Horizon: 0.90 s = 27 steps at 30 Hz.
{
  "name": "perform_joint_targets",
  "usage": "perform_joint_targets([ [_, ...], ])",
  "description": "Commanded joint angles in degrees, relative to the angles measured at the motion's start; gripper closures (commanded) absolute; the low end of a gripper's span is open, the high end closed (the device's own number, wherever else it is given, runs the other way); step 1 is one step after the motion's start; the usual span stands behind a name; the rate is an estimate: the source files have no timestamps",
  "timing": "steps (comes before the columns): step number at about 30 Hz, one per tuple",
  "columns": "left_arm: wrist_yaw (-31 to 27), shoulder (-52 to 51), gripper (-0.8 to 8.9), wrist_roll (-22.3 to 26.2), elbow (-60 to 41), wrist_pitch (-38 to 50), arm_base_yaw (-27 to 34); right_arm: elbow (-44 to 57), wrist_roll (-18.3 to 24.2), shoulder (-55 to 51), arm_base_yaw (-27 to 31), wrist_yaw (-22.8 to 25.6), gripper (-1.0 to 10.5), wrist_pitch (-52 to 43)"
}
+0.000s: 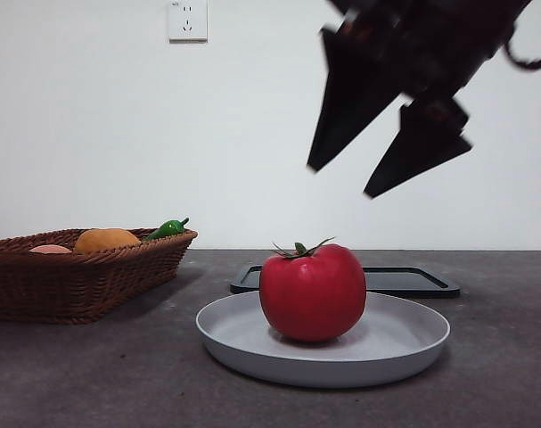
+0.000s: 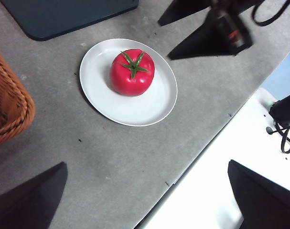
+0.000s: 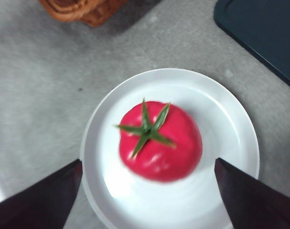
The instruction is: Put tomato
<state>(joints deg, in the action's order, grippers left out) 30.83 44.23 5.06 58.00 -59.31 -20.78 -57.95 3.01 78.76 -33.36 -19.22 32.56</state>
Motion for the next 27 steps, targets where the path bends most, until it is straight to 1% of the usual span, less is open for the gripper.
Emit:
perform_joint_targets([
  [1,0.3,0.3,2.52,0.7,0.5,0.6,-0.2,-1.1,0.7,2.8,-1.8,1.5,5.0,-2.2],
  [8,0.3,0.3,2.53,0.7,0.5,0.6,-0.2,-1.1,0.9,7.5,-4.9,7.2,5.0,-5.9],
  [17,0.3,0.3,2.55,0.7,0.5,0.6,-0.2,-1.1,0.9,11.7,-6.4,10.5,4.9,-8.5],
  [20,0.3,0.3,2.55,0.7,0.5,0.6,-0.2,-1.1,0.9,12.7,-6.5,10.7,4.4,-8.6],
  [27,0.3,0.3,2.56,0.7,0.5,0.6,-0.2,-1.1,0.8,14.3,-6.7,10.4,4.3,-9.4],
])
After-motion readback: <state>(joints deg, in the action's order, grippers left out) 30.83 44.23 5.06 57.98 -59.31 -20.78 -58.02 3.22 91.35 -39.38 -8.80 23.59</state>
